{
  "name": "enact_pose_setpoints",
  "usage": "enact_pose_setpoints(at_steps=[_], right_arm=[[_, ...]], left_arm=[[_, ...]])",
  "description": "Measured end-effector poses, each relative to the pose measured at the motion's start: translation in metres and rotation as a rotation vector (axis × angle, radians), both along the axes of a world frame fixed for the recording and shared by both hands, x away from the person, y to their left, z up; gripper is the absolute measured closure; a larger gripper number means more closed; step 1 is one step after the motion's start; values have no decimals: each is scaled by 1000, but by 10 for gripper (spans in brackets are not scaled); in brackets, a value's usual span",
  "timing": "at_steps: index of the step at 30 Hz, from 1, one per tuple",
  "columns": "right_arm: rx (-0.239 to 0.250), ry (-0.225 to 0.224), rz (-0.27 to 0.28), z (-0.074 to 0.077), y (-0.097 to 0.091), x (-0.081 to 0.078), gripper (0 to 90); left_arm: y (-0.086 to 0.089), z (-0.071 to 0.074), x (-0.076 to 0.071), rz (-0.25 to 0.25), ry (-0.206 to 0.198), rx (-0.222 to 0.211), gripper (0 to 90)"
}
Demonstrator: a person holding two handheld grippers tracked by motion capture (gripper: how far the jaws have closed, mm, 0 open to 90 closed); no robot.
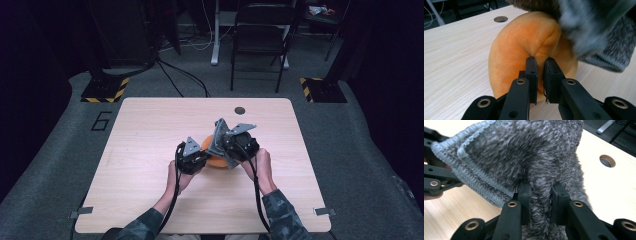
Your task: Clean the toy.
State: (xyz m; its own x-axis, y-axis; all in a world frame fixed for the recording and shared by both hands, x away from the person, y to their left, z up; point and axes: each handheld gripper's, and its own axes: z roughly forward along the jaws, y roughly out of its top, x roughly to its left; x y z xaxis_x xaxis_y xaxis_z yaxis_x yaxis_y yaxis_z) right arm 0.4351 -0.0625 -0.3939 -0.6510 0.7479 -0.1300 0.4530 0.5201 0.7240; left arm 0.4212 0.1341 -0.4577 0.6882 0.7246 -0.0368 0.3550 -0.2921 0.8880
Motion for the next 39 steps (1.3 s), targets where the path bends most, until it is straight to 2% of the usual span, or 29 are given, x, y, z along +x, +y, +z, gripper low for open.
enact_pose_setpoints(at_steps=[2,3,5,8,13,16,18,21,24,26,27,31,33,35,39], right_arm=[[-34,5,-5,-4,2,2,735],[-26,10,-14,-6,2,2,736],[-42,8,-22,-12,-2,5,737],[-40,40,-51,-24,-13,8,739],[-57,128,-128,-53,-34,16,741],[-67,172,-153,-67,-41,22,740],[-68,194,-157,-70,-46,26,738],[-42,185,-161,-60,-49,24,738],[-11,141,-144,-41,-47,20,738],[-10,107,-125,-31,-42,17,738],[-1,107,-117,-27,-39,16,738],[-8,90,-70,-19,-27,15,738],[-2,87,-82,-18,-22,14,738],[-7,63,-59,-17,-21,14,738],[19,37,-31,-8,-15,9,737]], left_arm=[[2,-1,2,1,3,0,828],[3,-2,3,5,4,-5,828],[4,-2,3,5,11,-7,828],[5,-4,4,11,7,-13,828],[6,-4,6,13,9,-22,828],[6,-5,6,11,5,-25,827],[6,-5,6,4,4,-25,827],[7,-5,6,5,1,-33,826],[7,-5,6,1,1,-31,826],[7,-5,6,0,0,-32,826],[7,-5,6,-1,1,-31,826],[7,-5,6,3,1,-33,825],[8,-6,6,2,3,-35,824],[8,-6,7,-1,3,-35,824],[6,-6,5,-8,4,-35,823]])
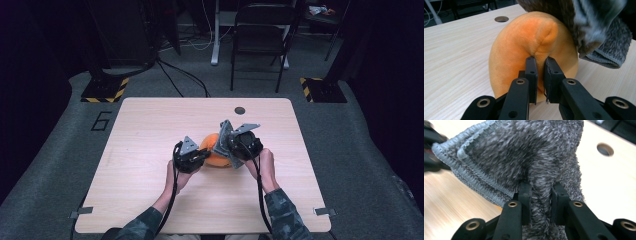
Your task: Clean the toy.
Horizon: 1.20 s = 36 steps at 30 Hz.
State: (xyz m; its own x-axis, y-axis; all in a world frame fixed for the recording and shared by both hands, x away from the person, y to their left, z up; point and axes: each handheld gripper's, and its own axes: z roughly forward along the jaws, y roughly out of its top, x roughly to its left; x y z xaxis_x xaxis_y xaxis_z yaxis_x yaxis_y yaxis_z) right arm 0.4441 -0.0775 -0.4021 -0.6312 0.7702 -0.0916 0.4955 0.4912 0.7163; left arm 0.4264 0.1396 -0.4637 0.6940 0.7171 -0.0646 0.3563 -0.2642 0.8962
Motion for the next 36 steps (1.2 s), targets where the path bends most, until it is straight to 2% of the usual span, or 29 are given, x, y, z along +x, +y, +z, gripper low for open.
enact_pose_setpoints(at_steps=[2,5,9,16,21,26,29,30,32,36], right_arm=[[-1,-13,19,3,6,-1,737],[-50,-6,29,-2,14,0,738],[-53,11,19,-11,7,3,739],[-64,107,-65,-39,-17,11,740],[-73,162,-100,-56,-25,20,739],[-121,223,-131,-69,-28,28,737],[-111,213,-130,-61,-31,26,737],[-108,183,-133,-55,-32,25,737],[-72,148,-113,-40,-32,20,737],[-22,59,-64,-10,-18,9,737]], left_arm=[[0,0,0,-1,-3,4,823],[1,-1,1,2,2,3,823],[1,-1,1,2,5,-3,823],[1,-2,1,3,7,-4,823],[0,-2,1,-1,5,-3,823],[1,-2,1,0,6,-6,823],[3,-2,2,-1,0,-1,822],[3,-2,3,-2,5,-8,822],[3,-2,3,-4,6,-14,821],[1,-3,2,-13,-1,-13,820]])
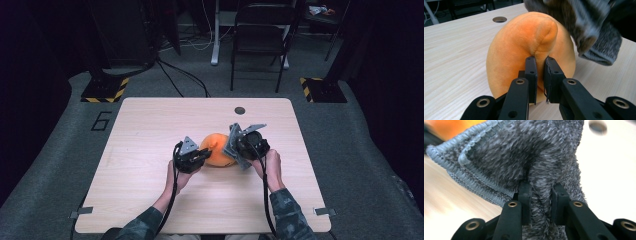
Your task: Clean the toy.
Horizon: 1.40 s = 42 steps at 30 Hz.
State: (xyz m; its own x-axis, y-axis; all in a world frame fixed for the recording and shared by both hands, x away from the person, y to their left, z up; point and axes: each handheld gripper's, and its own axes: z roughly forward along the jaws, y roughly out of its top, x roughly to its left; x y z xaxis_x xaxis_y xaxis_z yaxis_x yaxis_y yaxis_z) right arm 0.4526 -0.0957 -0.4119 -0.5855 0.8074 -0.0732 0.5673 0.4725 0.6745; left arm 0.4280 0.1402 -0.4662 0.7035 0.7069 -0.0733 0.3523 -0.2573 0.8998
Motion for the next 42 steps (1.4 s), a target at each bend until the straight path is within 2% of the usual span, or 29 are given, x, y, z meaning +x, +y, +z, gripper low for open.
enact_pose_setpoints(at_steps=[3,5,6,7,11,12,17,21,25,26,29,35,38,42], right_arm=[[-4,-11,36,6,13,-1,738],[-41,-8,48,0,21,3,741],[-44,6,45,-4,22,5,743],[-42,3,48,-7,22,7,745],[-40,24,36,-18,20,10,750],[-25,26,28,-20,19,11,750],[-14,37,11,-24,14,12,750],[-8,35,13,-26,10,14,750],[-13,35,15,-26,9,14,750],[-9,43,13,-26,9,14,750],[-9,42,13,-26,9,14,750],[-13,42,6,-28,6,15,749],[-17,44,9,-29,4,16,749],[-13,43,4,-29,4,16,749]], left_arm=[[-1,-1,0,-2,1,-6,817],[0,-1,1,-7,4,1,810],[0,-2,1,-7,4,3,805],[1,-3,1,-7,9,-4,797],[2,-2,2,-17,1,-2,731],[3,-2,2,-18,4,-1,707],[7,-1,5,-16,12,14,579],[15,1,9,2,14,18,515],[22,1,13,-2,35,48,475],[23,0,14,7,36,43,468],[23,-5,17,2,65,63,452],[22,-14,22,-10,106,83,462],[20,-16,23,-23,114,101,526],[19,-19,22,-15,107,88,617]])
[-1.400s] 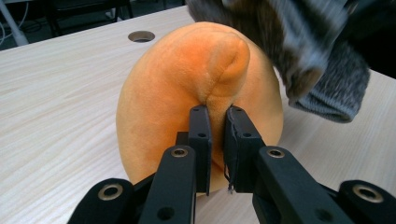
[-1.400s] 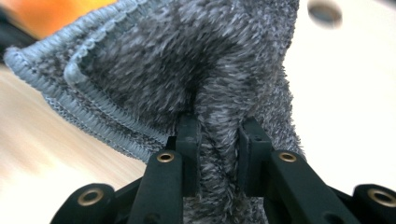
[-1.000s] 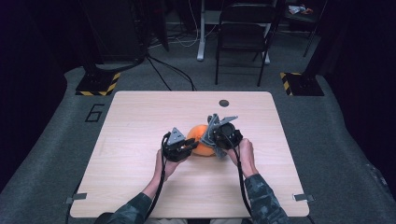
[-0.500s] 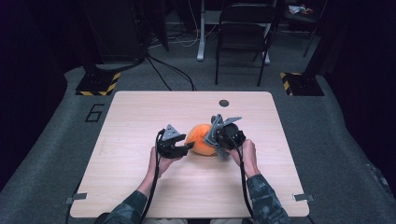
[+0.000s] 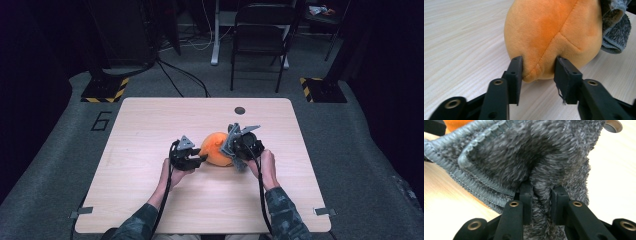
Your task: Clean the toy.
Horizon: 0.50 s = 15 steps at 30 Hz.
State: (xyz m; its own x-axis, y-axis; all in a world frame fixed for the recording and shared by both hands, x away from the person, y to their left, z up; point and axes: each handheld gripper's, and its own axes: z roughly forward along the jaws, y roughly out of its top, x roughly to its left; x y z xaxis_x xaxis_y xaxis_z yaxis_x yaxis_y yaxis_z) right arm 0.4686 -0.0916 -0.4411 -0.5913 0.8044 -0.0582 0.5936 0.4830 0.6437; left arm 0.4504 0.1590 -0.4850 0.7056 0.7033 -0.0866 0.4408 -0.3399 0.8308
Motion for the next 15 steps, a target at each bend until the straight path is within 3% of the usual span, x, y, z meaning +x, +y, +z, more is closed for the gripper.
enact_pose_setpoints(at_steps=[4,6,15], right_arm=[[6,7,-9,0,-1,-1,749],[12,-2,-16,1,-3,-1,748],[49,-45,-70,15,-21,-10,750]], left_arm=[[-2,-1,-2,-3,-13,-1,758],[-4,0,-4,4,-38,-5,808],[-13,23,-19,-18,-151,-26,839]])
